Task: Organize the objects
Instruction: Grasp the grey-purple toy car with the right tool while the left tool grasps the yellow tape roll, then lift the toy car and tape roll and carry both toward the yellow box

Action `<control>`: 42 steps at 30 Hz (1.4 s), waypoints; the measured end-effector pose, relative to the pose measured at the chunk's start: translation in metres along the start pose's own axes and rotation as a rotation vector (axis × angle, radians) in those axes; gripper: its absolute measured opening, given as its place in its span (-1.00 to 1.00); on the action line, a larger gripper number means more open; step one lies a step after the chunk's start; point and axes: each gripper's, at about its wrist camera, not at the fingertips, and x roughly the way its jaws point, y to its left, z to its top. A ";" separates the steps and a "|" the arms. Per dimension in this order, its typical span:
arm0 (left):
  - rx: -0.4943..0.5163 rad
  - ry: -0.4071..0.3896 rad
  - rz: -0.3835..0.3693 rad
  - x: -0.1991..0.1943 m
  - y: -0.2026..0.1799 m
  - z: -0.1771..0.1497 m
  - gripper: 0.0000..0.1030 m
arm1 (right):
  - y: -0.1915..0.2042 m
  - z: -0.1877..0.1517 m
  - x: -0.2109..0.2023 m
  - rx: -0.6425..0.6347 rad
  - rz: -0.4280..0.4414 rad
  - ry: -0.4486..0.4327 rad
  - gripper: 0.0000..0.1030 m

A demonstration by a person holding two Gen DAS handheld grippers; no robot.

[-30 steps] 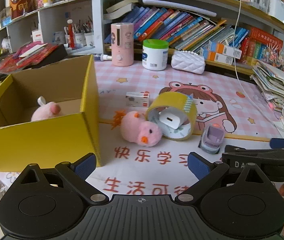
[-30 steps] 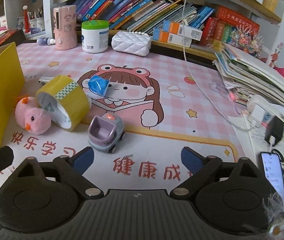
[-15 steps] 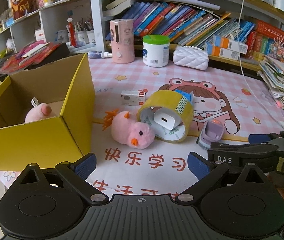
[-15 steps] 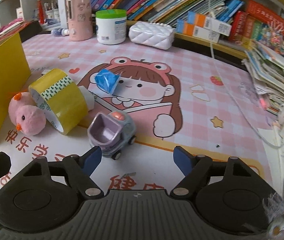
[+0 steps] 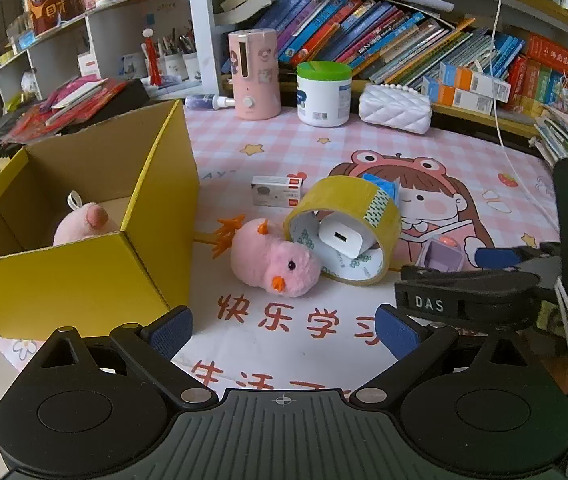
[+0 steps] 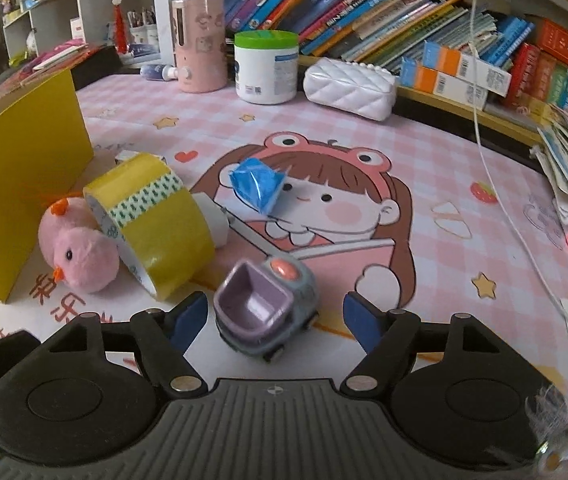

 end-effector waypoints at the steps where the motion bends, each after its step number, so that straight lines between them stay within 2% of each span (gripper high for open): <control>1: 0.003 0.000 -0.001 0.001 -0.001 0.000 0.92 | 0.000 0.001 0.002 -0.001 0.002 0.000 0.32; 2: 0.005 0.000 -0.002 0.001 -0.001 0.001 0.92 | -0.001 0.002 0.004 -0.002 0.010 0.004 0.09; 6: 0.008 -0.005 -0.025 0.005 -0.005 0.005 0.91 | -0.009 0.003 0.004 0.026 0.035 0.010 0.09; 11: -0.009 -0.024 -0.064 0.014 -0.014 0.013 0.86 | -0.026 0.005 -0.018 0.070 -0.005 -0.043 0.09; 18: -0.051 -0.004 -0.126 0.037 -0.029 0.029 0.34 | -0.048 0.000 -0.038 0.105 -0.040 -0.036 0.09; 22: -0.113 0.010 -0.178 0.055 -0.031 0.040 0.09 | -0.053 -0.006 -0.046 0.094 -0.050 -0.032 0.09; 27: -0.179 0.056 -0.184 0.079 -0.034 0.046 -0.07 | -0.056 -0.012 -0.054 0.074 -0.059 -0.025 0.09; 29: -0.179 0.058 -0.200 0.082 -0.037 0.047 -0.26 | -0.058 -0.014 -0.056 0.074 -0.066 -0.022 0.09; 31: -0.151 0.049 -0.219 0.080 -0.043 0.047 -0.58 | -0.061 -0.015 -0.058 0.082 -0.078 -0.023 0.09; 33: -0.131 0.044 -0.252 0.077 -0.047 0.048 -0.75 | -0.064 -0.016 -0.059 0.096 -0.088 -0.023 0.09; 42: -0.037 -0.114 -0.368 0.021 -0.059 0.048 -0.85 | -0.065 -0.021 -0.064 0.149 -0.133 -0.012 0.09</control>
